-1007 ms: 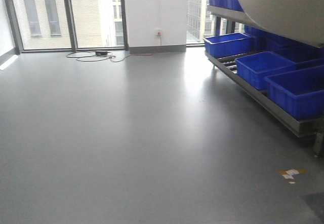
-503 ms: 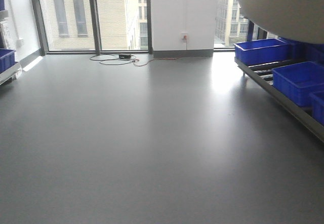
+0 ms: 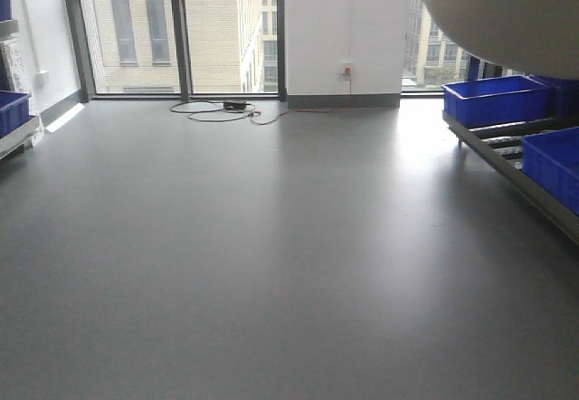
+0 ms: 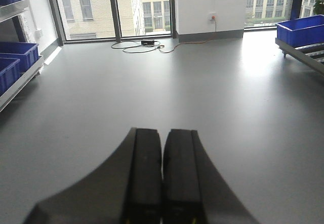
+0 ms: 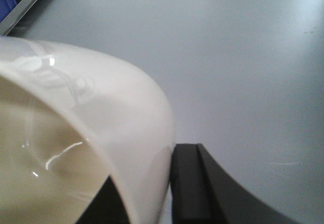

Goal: Move white bin to right shelf second layer
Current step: 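Drive toward the windows carrying the white bin, then turn the base along the window wall holding the bin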

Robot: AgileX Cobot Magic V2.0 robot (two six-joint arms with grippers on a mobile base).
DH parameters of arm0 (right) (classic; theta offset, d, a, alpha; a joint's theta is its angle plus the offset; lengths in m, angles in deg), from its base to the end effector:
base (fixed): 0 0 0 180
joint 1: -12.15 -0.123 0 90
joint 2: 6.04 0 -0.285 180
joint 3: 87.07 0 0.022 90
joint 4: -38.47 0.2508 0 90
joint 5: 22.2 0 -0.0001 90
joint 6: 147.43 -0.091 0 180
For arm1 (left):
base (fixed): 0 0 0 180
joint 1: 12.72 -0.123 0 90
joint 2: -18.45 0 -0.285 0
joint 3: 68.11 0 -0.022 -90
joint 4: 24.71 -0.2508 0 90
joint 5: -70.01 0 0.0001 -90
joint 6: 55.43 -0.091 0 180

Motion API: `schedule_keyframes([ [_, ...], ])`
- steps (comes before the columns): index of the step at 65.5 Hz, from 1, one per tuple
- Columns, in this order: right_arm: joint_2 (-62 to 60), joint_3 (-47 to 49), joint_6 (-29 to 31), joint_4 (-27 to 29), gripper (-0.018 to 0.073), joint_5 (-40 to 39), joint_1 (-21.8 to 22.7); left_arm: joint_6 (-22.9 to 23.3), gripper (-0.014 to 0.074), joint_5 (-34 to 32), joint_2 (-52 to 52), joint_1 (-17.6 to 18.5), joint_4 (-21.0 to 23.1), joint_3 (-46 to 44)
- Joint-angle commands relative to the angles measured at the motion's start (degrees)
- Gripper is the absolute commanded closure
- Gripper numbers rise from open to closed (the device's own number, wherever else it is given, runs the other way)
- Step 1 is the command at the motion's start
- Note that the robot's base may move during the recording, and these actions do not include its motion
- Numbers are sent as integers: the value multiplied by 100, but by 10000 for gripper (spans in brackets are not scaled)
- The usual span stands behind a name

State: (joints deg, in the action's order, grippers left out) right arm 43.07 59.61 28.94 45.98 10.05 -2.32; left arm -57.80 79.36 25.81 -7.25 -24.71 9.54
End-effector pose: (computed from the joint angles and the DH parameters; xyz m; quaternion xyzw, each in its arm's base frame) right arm 0.1357 0.0416 0.3556 -0.0517 0.8389 0.1433 0.5225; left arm 0.0558 -0.0053 0.1962 0.0501 0.7318 -0.0184 0.6794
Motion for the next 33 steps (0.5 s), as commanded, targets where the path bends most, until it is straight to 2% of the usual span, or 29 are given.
schedule_keyframes([
  [1,-39,167,11,31,503,-582,44,18,512,-493,-18,23,0,211],
  [33,-39,167,11,31,503,-582,44,18,512,-493,-18,23,0,211],
])
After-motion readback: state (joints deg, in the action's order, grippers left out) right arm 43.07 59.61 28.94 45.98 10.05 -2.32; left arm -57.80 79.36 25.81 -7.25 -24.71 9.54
